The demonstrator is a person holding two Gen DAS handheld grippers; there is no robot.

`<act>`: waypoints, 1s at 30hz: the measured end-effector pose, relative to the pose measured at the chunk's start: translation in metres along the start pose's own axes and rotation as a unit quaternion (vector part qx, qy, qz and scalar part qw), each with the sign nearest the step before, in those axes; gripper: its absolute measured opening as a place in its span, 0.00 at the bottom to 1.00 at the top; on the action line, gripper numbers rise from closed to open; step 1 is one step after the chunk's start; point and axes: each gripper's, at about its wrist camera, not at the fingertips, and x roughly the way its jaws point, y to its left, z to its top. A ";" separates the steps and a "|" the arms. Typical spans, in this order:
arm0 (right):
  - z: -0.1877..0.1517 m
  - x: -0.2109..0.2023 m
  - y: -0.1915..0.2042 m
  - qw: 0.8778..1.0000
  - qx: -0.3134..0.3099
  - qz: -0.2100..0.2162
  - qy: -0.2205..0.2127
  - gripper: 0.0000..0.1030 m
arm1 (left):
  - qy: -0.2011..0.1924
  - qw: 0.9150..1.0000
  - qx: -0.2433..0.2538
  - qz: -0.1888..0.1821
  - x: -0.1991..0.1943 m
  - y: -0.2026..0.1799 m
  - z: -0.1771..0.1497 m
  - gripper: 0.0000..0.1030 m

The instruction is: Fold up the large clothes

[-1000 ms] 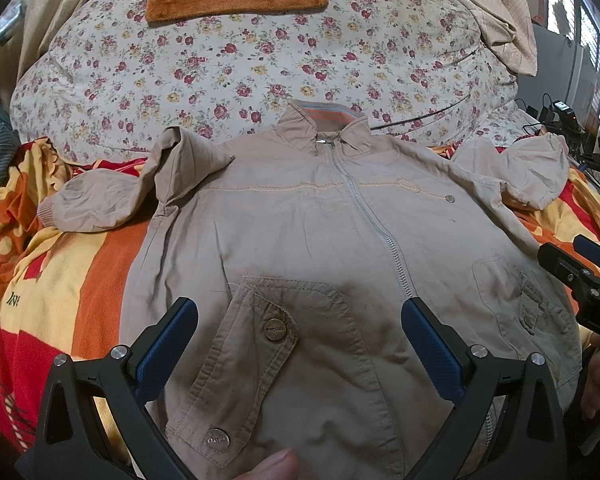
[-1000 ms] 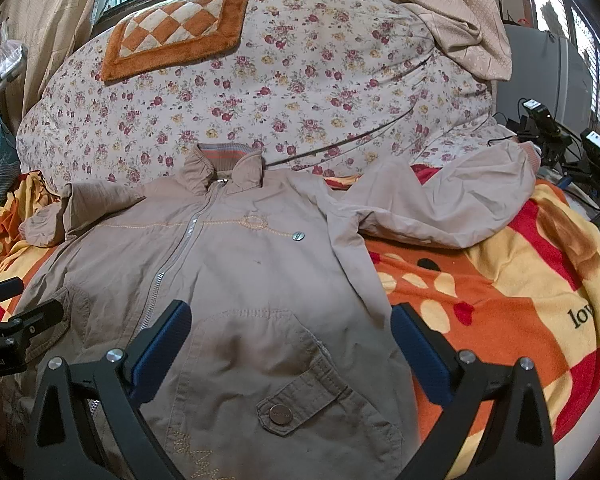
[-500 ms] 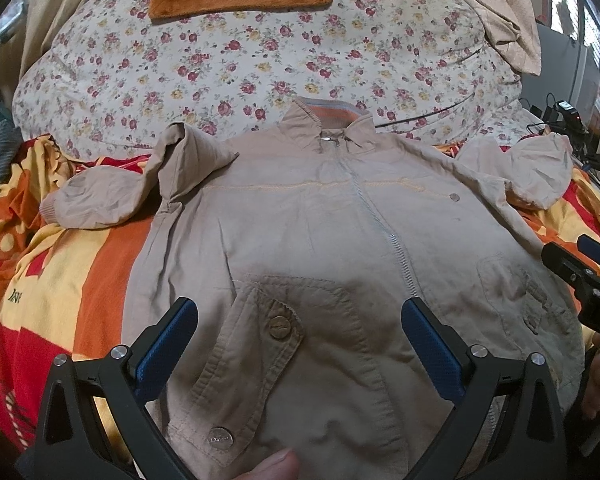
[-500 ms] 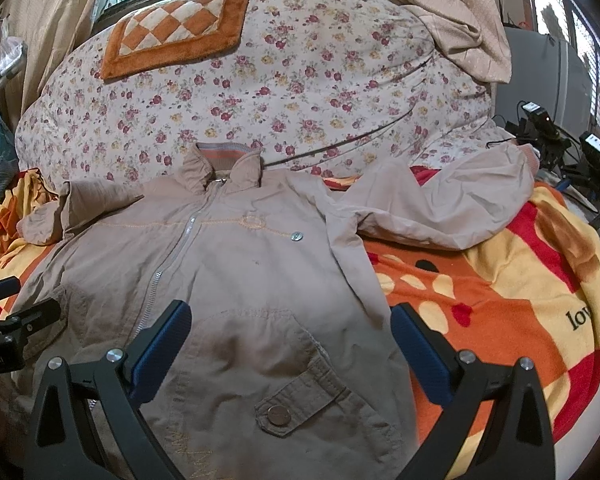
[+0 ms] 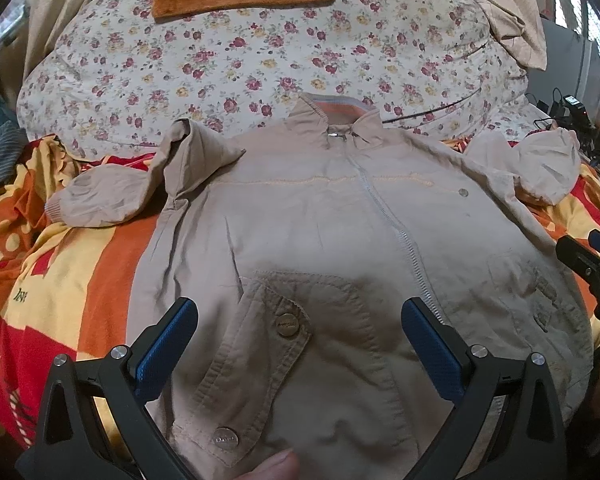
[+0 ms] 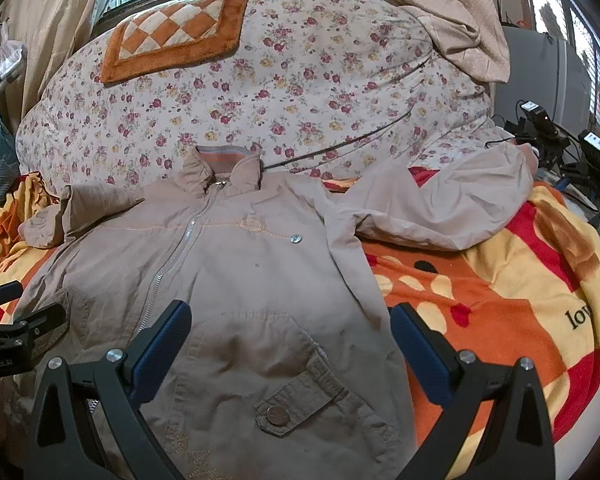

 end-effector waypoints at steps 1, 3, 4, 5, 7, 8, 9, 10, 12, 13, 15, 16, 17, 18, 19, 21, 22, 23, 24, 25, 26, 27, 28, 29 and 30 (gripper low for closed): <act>0.000 0.001 0.000 1.000 -0.001 -0.002 0.002 0.98 | 0.000 1.000 0.000 0.000 0.000 0.000 0.000 0.91; -0.001 0.003 0.000 1.000 -0.003 -0.009 0.009 0.98 | 0.002 1.000 0.001 0.003 0.001 0.000 0.000 0.91; -0.002 0.006 -0.001 1.000 -0.003 -0.013 0.015 0.98 | 0.002 1.000 0.001 0.004 0.002 -0.001 0.000 0.91; -0.003 0.008 -0.001 1.000 -0.003 -0.016 0.022 0.98 | 0.002 1.000 0.001 0.004 0.001 0.000 -0.001 0.91; -0.005 0.013 -0.003 0.999 -0.002 -0.022 0.036 0.98 | 0.002 1.000 0.001 0.004 0.002 -0.001 0.000 0.91; -0.006 0.014 -0.004 0.999 -0.002 -0.024 0.041 0.98 | 0.003 1.000 0.002 0.005 0.002 -0.001 0.000 0.91; -0.006 0.015 -0.005 0.999 0.000 -0.025 0.044 0.98 | 0.004 1.000 0.003 0.005 0.003 0.000 -0.001 0.91; -0.006 0.015 -0.006 0.999 0.001 -0.026 0.044 0.98 | 0.005 1.000 0.003 0.006 0.003 0.000 -0.001 0.91; -0.006 0.016 -0.007 0.999 0.003 -0.026 0.044 0.98 | 0.010 1.000 -0.002 0.005 0.005 0.002 0.001 0.91; -0.006 0.016 -0.007 0.999 0.002 -0.027 0.044 0.98 | 0.013 1.000 -0.008 0.005 0.006 0.007 0.005 0.91; -0.003 0.019 -0.006 0.999 -0.004 -0.016 0.049 0.98 | 0.010 0.999 -0.025 0.017 0.008 0.018 0.019 0.91; 0.005 0.021 -0.004 0.999 -0.010 -0.011 0.049 0.98 | 0.013 0.999 -0.031 0.021 0.010 0.022 0.025 0.91; 0.015 0.025 0.000 0.999 -0.023 -0.005 0.047 0.98 | 0.017 0.999 -0.037 0.022 0.013 0.028 0.033 0.91; 0.022 0.028 0.006 0.998 -0.038 0.005 0.049 0.98 | 0.020 0.999 -0.044 0.020 0.017 0.037 0.042 0.91; 0.034 0.038 0.016 0.996 -0.066 0.029 0.060 0.98 | 0.026 0.998 -0.055 0.017 0.025 0.051 0.055 0.91; 0.044 0.056 0.030 0.989 -0.101 0.063 0.083 0.98 | 0.046 0.996 -0.068 0.028 0.043 0.071 0.071 0.91; 0.045 0.068 0.037 0.986 -0.113 0.077 0.100 0.98 | 0.065 0.994 -0.077 0.045 0.056 0.087 0.079 0.91; 0.044 0.077 0.041 0.983 -0.116 0.086 0.112 0.98 | 0.089 0.990 -0.089 0.060 0.070 0.105 0.084 0.91; 0.038 0.085 0.042 0.982 -0.112 0.091 0.119 0.98 | 0.109 0.986 -0.102 0.075 0.080 0.122 0.086 0.91; 0.030 0.092 0.042 0.982 -0.106 0.093 0.123 0.98 | 0.121 0.983 -0.111 0.087 0.087 0.137 0.088 0.91; 0.023 0.098 0.042 0.982 -0.102 0.084 0.135 0.98 | 0.123 0.981 -0.114 0.094 0.092 0.147 0.088 0.91; 0.016 0.105 0.041 0.980 -0.095 0.067 0.160 0.98 | 0.128 0.979 -0.117 0.111 0.098 0.165 0.088 0.91; 0.015 0.109 0.041 0.979 -0.088 0.068 0.170 0.98 | 0.130 0.976 -0.121 0.123 0.101 0.177 0.087 0.91; 0.012 0.110 0.040 0.978 -0.079 0.076 0.176 0.98 | 0.130 0.976 -0.123 0.128 0.103 0.185 0.086 0.91; 0.008 0.112 0.040 0.977 -0.075 0.079 0.183 0.98 | 0.132 0.973 -0.131 0.133 0.107 0.200 0.083 0.91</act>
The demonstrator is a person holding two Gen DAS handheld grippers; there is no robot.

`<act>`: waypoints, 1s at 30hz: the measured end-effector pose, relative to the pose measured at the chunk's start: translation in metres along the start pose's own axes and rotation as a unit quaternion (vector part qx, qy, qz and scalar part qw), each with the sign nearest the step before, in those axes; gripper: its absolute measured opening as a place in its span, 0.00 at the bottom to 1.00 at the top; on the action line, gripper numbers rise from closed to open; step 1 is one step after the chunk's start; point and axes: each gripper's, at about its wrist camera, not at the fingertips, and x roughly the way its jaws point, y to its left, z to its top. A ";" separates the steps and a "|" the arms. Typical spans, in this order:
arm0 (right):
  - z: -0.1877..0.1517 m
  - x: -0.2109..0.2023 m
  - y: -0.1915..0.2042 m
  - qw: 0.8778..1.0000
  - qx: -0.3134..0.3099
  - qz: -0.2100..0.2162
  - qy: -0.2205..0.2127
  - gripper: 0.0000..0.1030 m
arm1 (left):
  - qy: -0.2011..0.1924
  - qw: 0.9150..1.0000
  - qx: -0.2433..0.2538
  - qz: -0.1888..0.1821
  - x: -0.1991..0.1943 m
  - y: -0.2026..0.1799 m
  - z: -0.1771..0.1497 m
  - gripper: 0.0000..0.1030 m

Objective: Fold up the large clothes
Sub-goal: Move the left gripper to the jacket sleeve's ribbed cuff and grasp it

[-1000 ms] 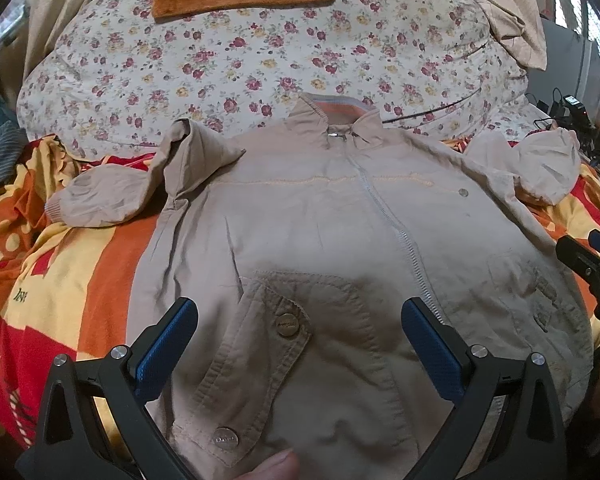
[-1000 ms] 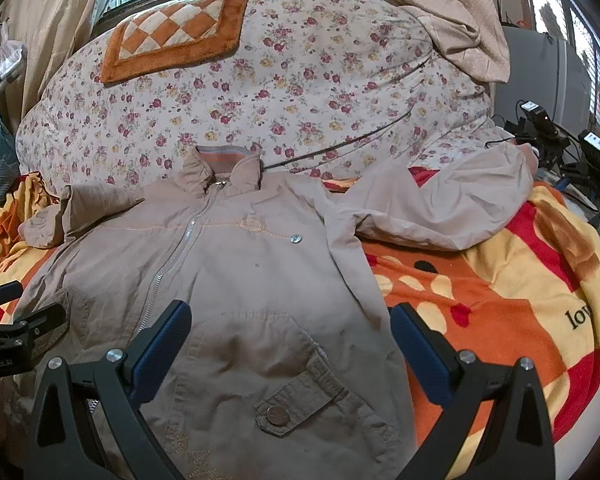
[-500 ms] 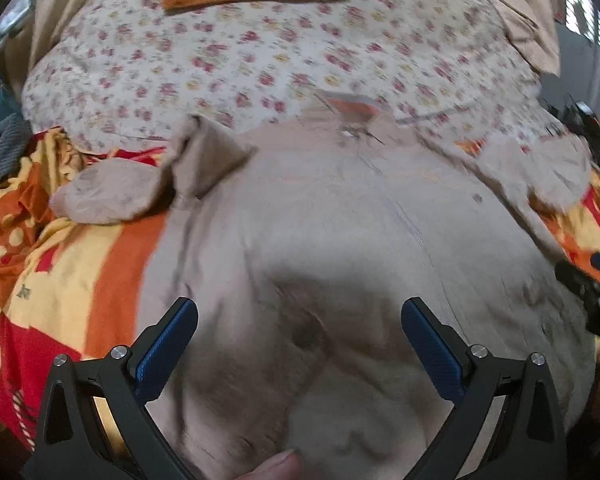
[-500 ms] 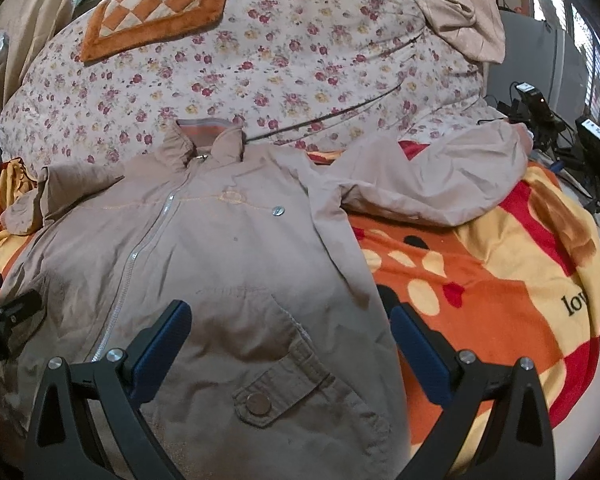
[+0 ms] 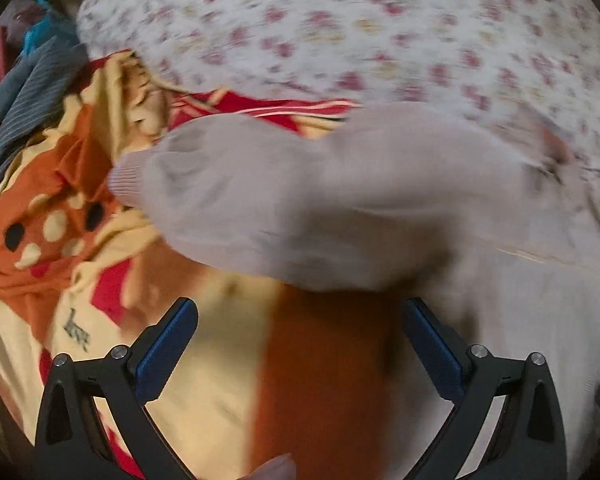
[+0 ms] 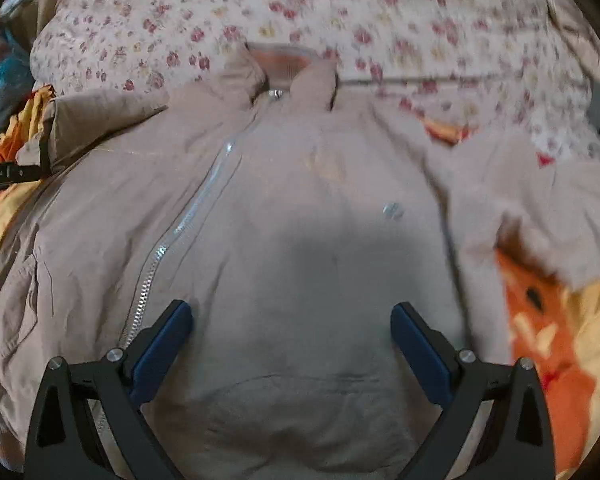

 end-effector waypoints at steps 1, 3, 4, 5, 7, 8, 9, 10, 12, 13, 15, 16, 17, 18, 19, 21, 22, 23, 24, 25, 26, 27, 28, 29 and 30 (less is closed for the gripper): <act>-0.002 0.002 0.000 1.000 -0.002 -0.002 0.002 0.99 | 0.001 1.000 -0.010 0.002 0.005 0.010 -0.001 0.91; -0.006 0.003 0.002 1.000 -0.007 -0.009 -0.001 1.00 | 0.015 0.999 -0.037 0.004 0.019 0.026 -0.006 0.91; -0.006 0.004 0.003 1.000 -0.008 -0.011 -0.001 1.00 | 0.031 0.999 -0.042 0.005 0.028 0.030 -0.008 0.91; -0.006 0.005 0.003 1.000 -0.009 -0.013 -0.001 1.00 | 0.033 0.999 -0.038 0.008 0.031 0.031 -0.010 0.92; -0.004 0.006 0.004 1.000 -0.008 -0.015 -0.001 1.00 | 0.021 0.999 -0.033 0.014 0.031 0.030 -0.012 0.92; -0.002 0.006 0.005 1.000 -0.008 -0.016 -0.002 1.00 | 0.017 0.999 -0.030 0.019 0.032 0.028 -0.013 0.92; -0.003 0.006 0.006 1.000 -0.008 -0.017 -0.002 1.00 | 0.016 0.999 -0.027 0.022 0.031 0.027 -0.015 0.93; -0.003 0.006 0.006 1.000 -0.009 -0.018 -0.002 1.00 | 0.014 0.999 -0.021 0.024 0.031 0.025 -0.016 0.93; -0.002 0.007 0.007 1.000 -0.010 -0.020 -0.004 1.00 | 0.013 1.000 -0.017 0.024 0.030 0.023 -0.018 0.93; -0.003 0.007 0.006 1.000 -0.011 -0.020 -0.004 1.00 | 0.013 1.000 -0.012 0.024 0.031 0.022 -0.018 0.93; -0.003 0.007 0.007 1.000 -0.010 -0.022 -0.006 1.00 | 0.013 1.000 -0.003 0.025 0.029 0.021 -0.019 0.93; -0.004 0.007 0.007 1.000 -0.010 -0.021 -0.007 1.00 | 0.014 1.000 0.000 0.024 0.030 0.021 -0.019 0.93; -0.004 0.007 0.007 1.000 -0.010 -0.022 -0.010 1.00 | 0.014 1.000 0.001 0.022 0.031 0.022 -0.019 0.93; -0.005 0.006 0.008 1.000 -0.010 -0.023 -0.012 1.00 | 0.014 1.000 0.001 0.020 0.031 0.023 -0.019 0.93; -0.006 0.006 0.008 1.000 -0.010 -0.023 -0.015 1.00 | 0.015 1.000 0.002 0.019 0.031 0.024 -0.018 0.93; -0.006 0.005 0.008 0.999 -0.011 -0.025 -0.021 1.00 | 0.015 1.000 0.004 0.017 0.030 0.026 -0.018 0.93; -0.006 0.005 0.009 0.999 -0.011 -0.026 -0.024 1.00 | 0.016 1.000 0.003 0.015 0.030 0.026 -0.018 0.93; -0.007 0.005 0.009 0.999 -0.011 -0.026 -0.026 1.00 | 0.016 1.000 0.002 0.013 0.031 0.027 -0.017 0.93; -0.006 0.005 0.009 0.999 -0.011 -0.026 -0.027 1.00 | 0.015 1.000 0.001 0.012 0.031 0.027 -0.018 0.93; -0.006 0.005 0.009 0.999 -0.011 -0.026 -0.028 1.00 | 0.015 1.000 0.000 0.010 0.031 0.027 -0.018 0.93; -0.006 0.004 0.009 0.999 -0.011 -0.026 -0.029 1.00 | 0.014 1.000 0.000 0.010 0.031 0.028 -0.018 0.93; -0.006 0.004 0.009 0.999 -0.011 -0.027 -0.029 1.00 | 0.013 1.000 0.000 0.010 0.032 0.027 -0.018 0.93; -0.005 0.004 0.009 0.999 -0.011 -0.027 -0.030 1.00 | 0.012 1.000 -0.001 0.012 0.032 0.027 -0.018 0.93; -0.005 0.004 0.009 0.999 -0.011 -0.027 -0.031 1.00 | 0.012 1.000 -0.004 0.013 0.032 0.027 -0.018 0.93; -0.005 0.004 0.009 0.999 -0.011 -0.027 -0.031 1.00 | 0.012 1.000 -0.005 0.015 0.032 0.027 -0.018 0.93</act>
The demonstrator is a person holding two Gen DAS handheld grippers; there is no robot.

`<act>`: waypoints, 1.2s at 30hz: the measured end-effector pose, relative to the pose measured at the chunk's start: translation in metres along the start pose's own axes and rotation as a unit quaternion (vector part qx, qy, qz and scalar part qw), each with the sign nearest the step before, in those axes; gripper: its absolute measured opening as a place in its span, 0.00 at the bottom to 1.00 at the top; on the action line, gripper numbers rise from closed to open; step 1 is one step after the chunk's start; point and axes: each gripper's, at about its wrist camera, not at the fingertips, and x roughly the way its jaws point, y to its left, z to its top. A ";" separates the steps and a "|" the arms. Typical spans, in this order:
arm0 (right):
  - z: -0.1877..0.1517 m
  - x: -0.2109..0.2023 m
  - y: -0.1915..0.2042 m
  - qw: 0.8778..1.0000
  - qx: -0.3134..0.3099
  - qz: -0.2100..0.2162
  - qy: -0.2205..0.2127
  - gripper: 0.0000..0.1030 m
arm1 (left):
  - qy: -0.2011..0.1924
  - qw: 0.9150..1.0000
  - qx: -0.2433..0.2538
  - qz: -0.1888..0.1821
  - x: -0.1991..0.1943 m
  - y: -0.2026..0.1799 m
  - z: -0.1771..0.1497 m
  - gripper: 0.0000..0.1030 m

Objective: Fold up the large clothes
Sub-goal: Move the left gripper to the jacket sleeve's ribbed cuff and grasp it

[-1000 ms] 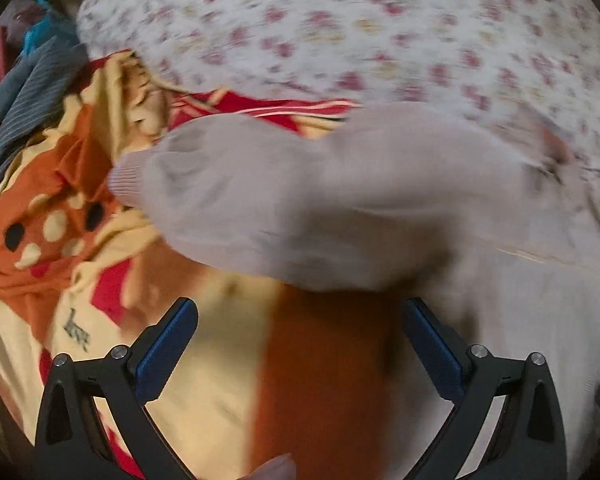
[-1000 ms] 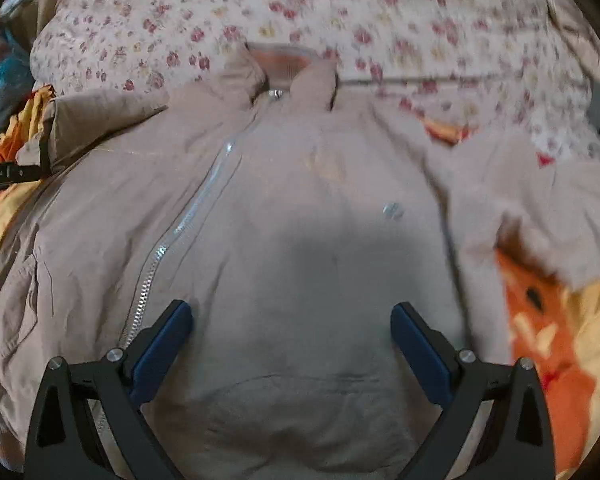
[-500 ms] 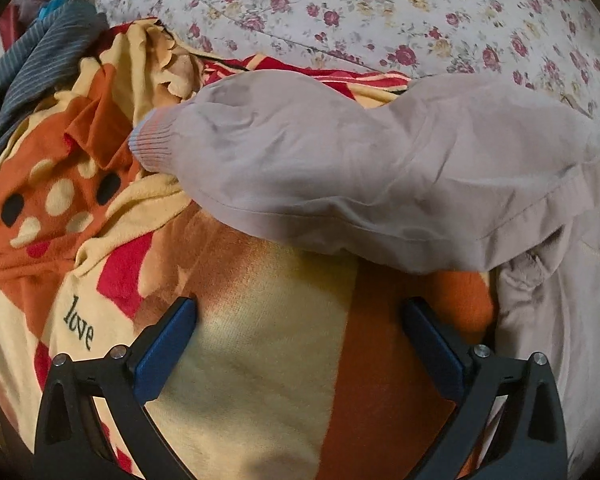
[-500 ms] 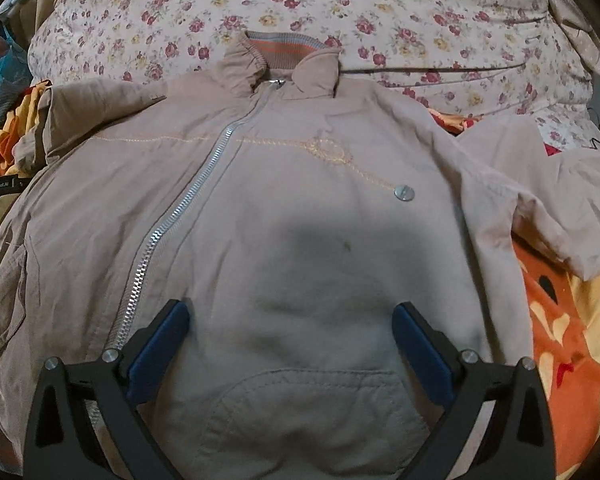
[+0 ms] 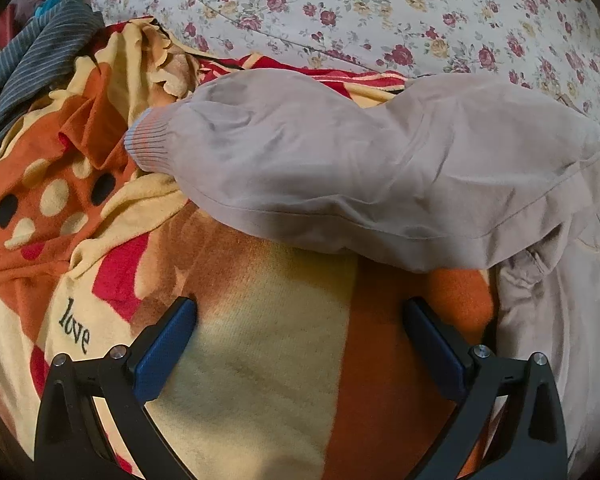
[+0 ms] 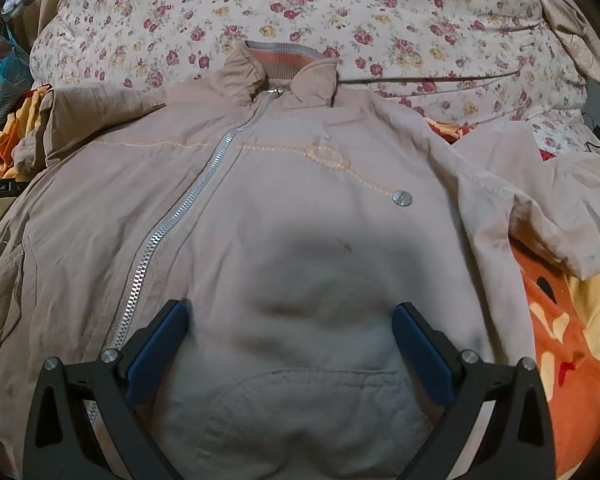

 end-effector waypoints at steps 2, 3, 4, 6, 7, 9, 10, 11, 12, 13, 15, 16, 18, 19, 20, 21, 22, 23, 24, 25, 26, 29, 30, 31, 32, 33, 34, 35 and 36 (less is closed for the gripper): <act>0.000 0.000 0.000 1.000 0.000 0.000 -0.001 1.00 | -0.002 1.000 -0.004 0.003 0.000 -0.001 0.000 0.93; 0.000 0.000 0.000 1.000 0.000 0.000 -0.001 1.00 | -0.003 1.000 -0.006 0.003 0.000 -0.001 0.000 0.93; 0.000 0.000 0.000 1.000 0.000 0.000 -0.001 1.00 | -0.005 1.000 -0.006 0.004 0.001 -0.001 0.000 0.93; 0.000 0.000 0.000 1.000 0.000 0.000 -0.001 1.00 | -0.007 1.000 -0.005 0.005 0.001 -0.001 0.000 0.93; 0.000 0.000 0.000 1.000 0.000 0.000 -0.001 1.00 | -0.009 1.000 -0.004 0.005 0.001 -0.002 0.001 0.93; 0.000 0.000 0.000 1.000 0.000 0.000 -0.001 1.00 | -0.008 1.000 -0.004 0.002 0.002 -0.001 0.001 0.93; 0.000 0.000 0.000 1.000 0.000 0.000 -0.001 1.00 | -0.008 1.000 -0.004 0.000 0.001 0.000 0.002 0.93; 0.000 0.000 0.000 1.000 0.000 0.000 -0.001 1.00 | -0.008 1.000 -0.006 -0.002 0.001 0.001 0.002 0.93; 0.000 0.000 0.000 1.000 0.000 0.000 -0.001 1.00 | -0.006 1.000 -0.009 -0.006 0.000 0.002 0.002 0.93; 0.000 0.000 0.000 1.000 0.000 0.000 -0.001 1.00 | -0.006 1.000 -0.013 -0.010 -0.002 0.004 0.002 0.93; 0.000 0.000 0.000 1.000 0.000 0.000 -0.001 1.00 | -0.009 0.999 -0.034 -0.023 -0.010 0.012 0.002 0.90; 0.000 0.000 0.000 1.000 0.000 0.000 -0.001 1.00 | -0.014 0.998 -0.052 -0.038 -0.016 0.018 0.001 0.90; 0.000 0.000 0.000 1.000 0.000 -0.001 -0.001 1.00 | -0.026 0.994 -0.084 -0.069 -0.028 0.030 0.001 0.90; 0.000 0.000 -0.001 1.000 0.000 -0.001 -0.001 1.00 | -0.041 0.990 -0.104 -0.087 -0.038 0.039 0.000 0.90; 0.000 0.001 -0.001 1.000 -0.001 -0.001 -0.001 1.00 | -0.049 0.988 -0.113 -0.096 -0.044 0.043 -0.001 0.90; 0.000 0.001 -0.001 1.000 -0.001 -0.002 0.000 1.00 | -0.063 0.983 -0.129 -0.115 -0.052 0.051 -0.001 0.90; 0.000 0.001 -0.001 1.000 -0.001 -0.002 0.000 1.00 | -0.071 0.980 -0.138 -0.127 -0.056 0.056 0.000 0.90; 0.000 0.001 0.000 1.000 -0.001 -0.002 0.000 1.00 | -0.079 0.977 -0.145 -0.138 -0.060 0.062 0.001 0.90; 0.000 0.001 -0.001 1.000 -0.001 -0.002 0.000 1.00 | -0.088 0.973 -0.150 -0.151 -0.063 0.067 0.004 0.90; 0.000 0.001 -0.001 1.000 -0.001 -0.002 0.000 1.00 | -0.095 0.969 -0.155 -0.167 -0.065 0.075 0.008 0.90; 0.000 0.001 -0.001 1.000 -0.001 -0.002 -0.001 1.00 | -0.098 0.966 -0.158 -0.179 -0.065 0.081 0.012 0.88; 0.000 0.001 0.000 1.000 -0.001 -0.004 -0.002 1.00 | -0.109 0.952 -0.184 -0.219 -0.061 0.116 0.029 0.86; -0.001 0.001 0.000 1.000 -0.002 -0.005 -0.002 1.00 | -0.111 0.950 -0.193 -0.220 -0.059 0.124 0.032 0.86; -0.001 0.001 0.001 1.000 -0.002 -0.005 -0.002 1.00 | -0.112 0.945 -0.212 -0.222 -0.054 0.138 0.037 0.85; 0.000 0.001 0.001 1.000 -0.002 -0.005 -0.002 1.00 | -0.113 0.940 -0.227 -0.227 -0.051 0.149 0.039 0.85; 0.000 0.001 0.001 1.000 -0.002 -0.005 -0.002 1.00 | -0.110 0.935 -0.242 -0.235 -0.045 0.157 0.042 0.84; 0.000 0.001 0.001 1.000 -0.003 -0.006 -0.002 1.00 | -0.102 0.930 -0.254 -0.244 -0.036 0.162 0.046 0.82; 0.000 0.001 0.002 1.000 -0.003 -0.006 -0.002 1.00 | -0.094 0.928 -0.258 -0.250 -0.030 0.163 0.047 0.79; 0.000 0.001 0.002 1.000 -0.004 -0.006 -0.002 1.00 | -0.084 0.927 -0.257 -0.260 -0.021 0.160 0.050 0.78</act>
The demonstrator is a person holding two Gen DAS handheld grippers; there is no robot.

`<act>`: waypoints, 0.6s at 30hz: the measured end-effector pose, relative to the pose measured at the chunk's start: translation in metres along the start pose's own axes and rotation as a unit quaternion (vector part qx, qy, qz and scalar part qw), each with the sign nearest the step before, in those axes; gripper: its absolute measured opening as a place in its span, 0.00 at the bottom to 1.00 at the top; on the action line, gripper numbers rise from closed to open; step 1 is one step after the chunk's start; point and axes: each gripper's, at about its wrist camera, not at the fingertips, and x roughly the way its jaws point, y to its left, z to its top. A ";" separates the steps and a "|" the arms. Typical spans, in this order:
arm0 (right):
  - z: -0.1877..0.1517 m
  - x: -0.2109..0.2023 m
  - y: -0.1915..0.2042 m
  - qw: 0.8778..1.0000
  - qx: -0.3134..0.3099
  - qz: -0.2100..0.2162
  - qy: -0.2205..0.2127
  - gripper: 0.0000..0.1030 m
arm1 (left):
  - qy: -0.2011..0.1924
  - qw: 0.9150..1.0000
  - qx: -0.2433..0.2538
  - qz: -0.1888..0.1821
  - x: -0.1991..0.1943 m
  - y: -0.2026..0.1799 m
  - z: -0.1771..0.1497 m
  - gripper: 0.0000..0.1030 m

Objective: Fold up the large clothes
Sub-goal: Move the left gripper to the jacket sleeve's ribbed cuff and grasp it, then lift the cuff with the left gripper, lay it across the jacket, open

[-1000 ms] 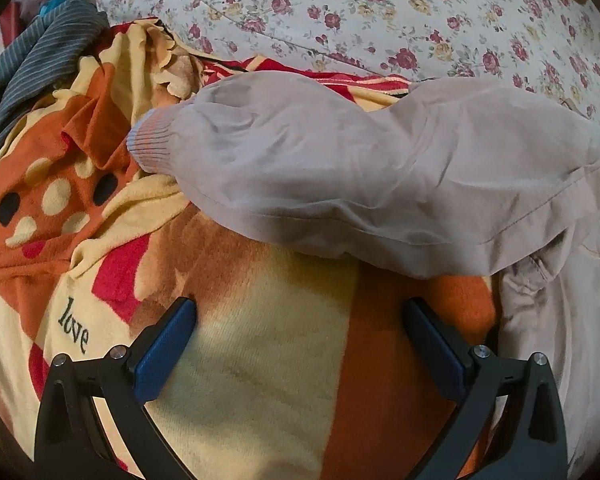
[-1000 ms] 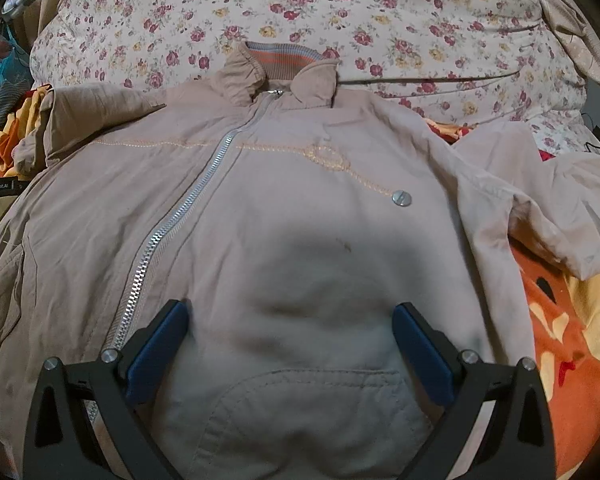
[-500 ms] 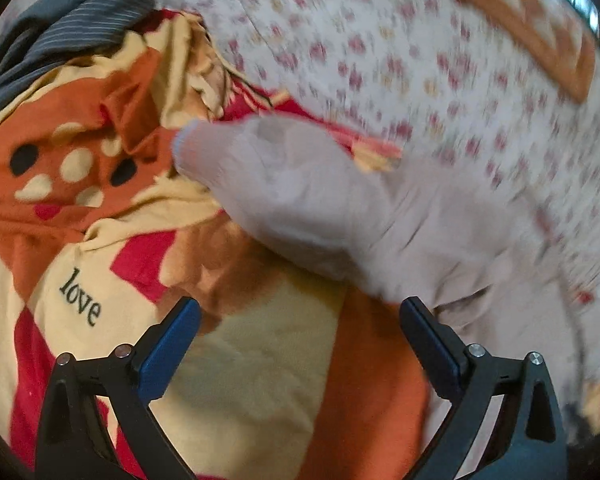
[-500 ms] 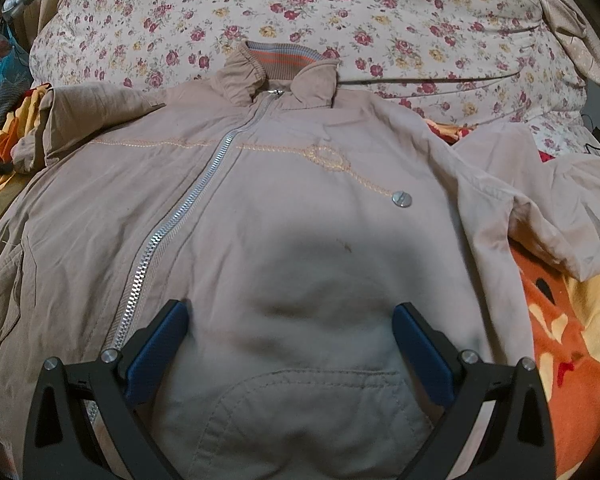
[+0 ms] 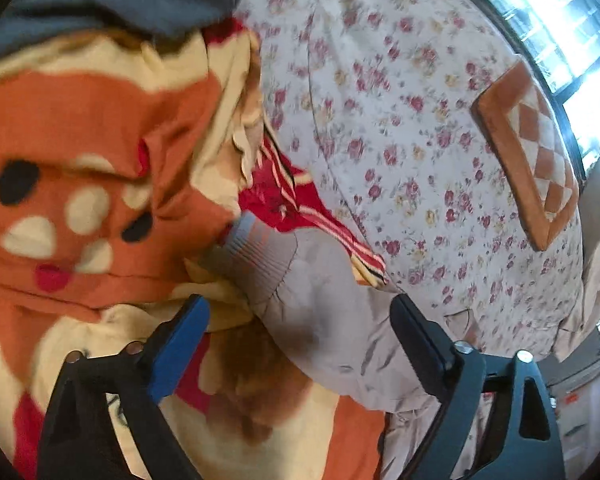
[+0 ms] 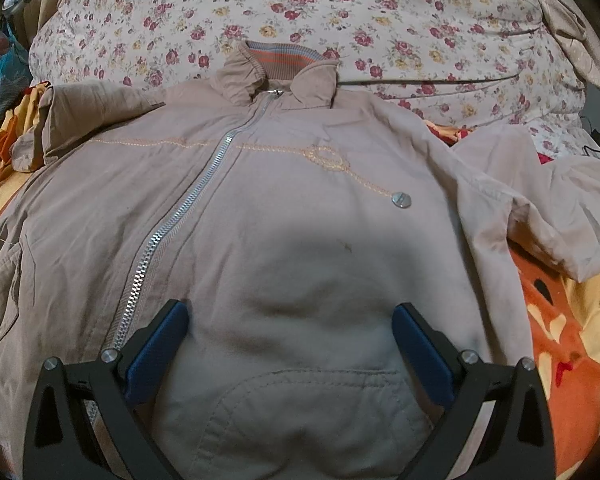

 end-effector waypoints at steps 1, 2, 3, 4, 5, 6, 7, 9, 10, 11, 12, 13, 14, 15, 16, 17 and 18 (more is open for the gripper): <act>0.000 0.000 0.000 1.000 0.000 0.001 0.000 1.00 | 0.015 1.000 0.000 -0.007 0.013 -0.001 -0.001 0.77; 0.001 0.000 0.000 1.000 -0.001 0.001 0.000 1.00 | 0.025 1.000 0.003 -0.008 0.020 -0.001 -0.003 0.74; 0.001 0.001 0.000 1.000 -0.001 0.001 0.000 1.00 | 0.042 0.999 0.007 -0.008 0.032 -0.002 -0.007 0.71; 0.002 0.001 0.001 1.000 -0.002 0.000 0.000 1.00 | 0.050 0.999 0.007 -0.007 0.040 -0.002 -0.010 0.70; 0.002 0.001 0.001 1.000 -0.004 -0.001 -0.001 1.00 | 0.057 0.998 0.001 -0.008 0.045 0.000 -0.014 0.69; 0.002 0.001 0.001 1.000 -0.005 -0.001 -0.001 1.00 | 0.065 0.998 -0.012 -0.014 0.055 0.002 -0.018 0.69; 0.002 0.002 0.001 1.000 -0.005 -0.001 -0.002 1.00 | 0.067 0.997 -0.020 -0.017 0.059 0.004 -0.021 0.69; 0.003 0.002 0.002 1.000 -0.006 -0.001 -0.003 1.00 | 0.066 0.997 -0.037 -0.025 0.066 0.009 -0.023 0.69; 0.003 0.003 0.002 1.000 -0.007 -0.001 -0.003 1.00 | 0.066 0.996 -0.049 -0.031 0.071 0.012 -0.022 0.69; 0.003 0.003 0.002 1.000 -0.007 -0.001 -0.004 1.00 | 0.065 0.996 -0.058 -0.032 0.074 0.014 -0.021 0.68; 0.003 0.003 0.002 1.000 -0.007 -0.001 -0.004 1.00 | 0.061 0.995 -0.068 -0.035 0.077 0.016 -0.019 0.63; 0.003 0.003 0.002 1.000 -0.007 -0.001 -0.004 1.00 | 0.063 0.995 -0.074 -0.037 0.079 0.017 -0.018 0.59; 0.003 0.003 0.002 1.000 -0.007 -0.001 -0.004 1.00 | 0.065 0.994 -0.078 -0.037 0.079 0.019 -0.017 0.45; 0.003 0.003 0.002 1.000 -0.008 -0.001 -0.005 1.00 | 0.067 0.994 -0.081 -0.036 0.079 0.020 -0.017 0.24; 0.002 0.003 0.002 1.000 -0.008 -0.001 -0.005 1.00 | 0.065 0.995 -0.076 -0.030 0.076 0.018 -0.016 0.13; 0.003 0.004 0.002 1.000 -0.008 -0.002 -0.005 1.00 | 0.056 0.996 -0.066 -0.019 0.071 0.016 -0.015 0.02; 0.003 0.004 0.003 1.000 -0.009 -0.002 -0.005 1.00 | 0.040 0.998 -0.052 -0.006 0.064 0.012 -0.014 0.00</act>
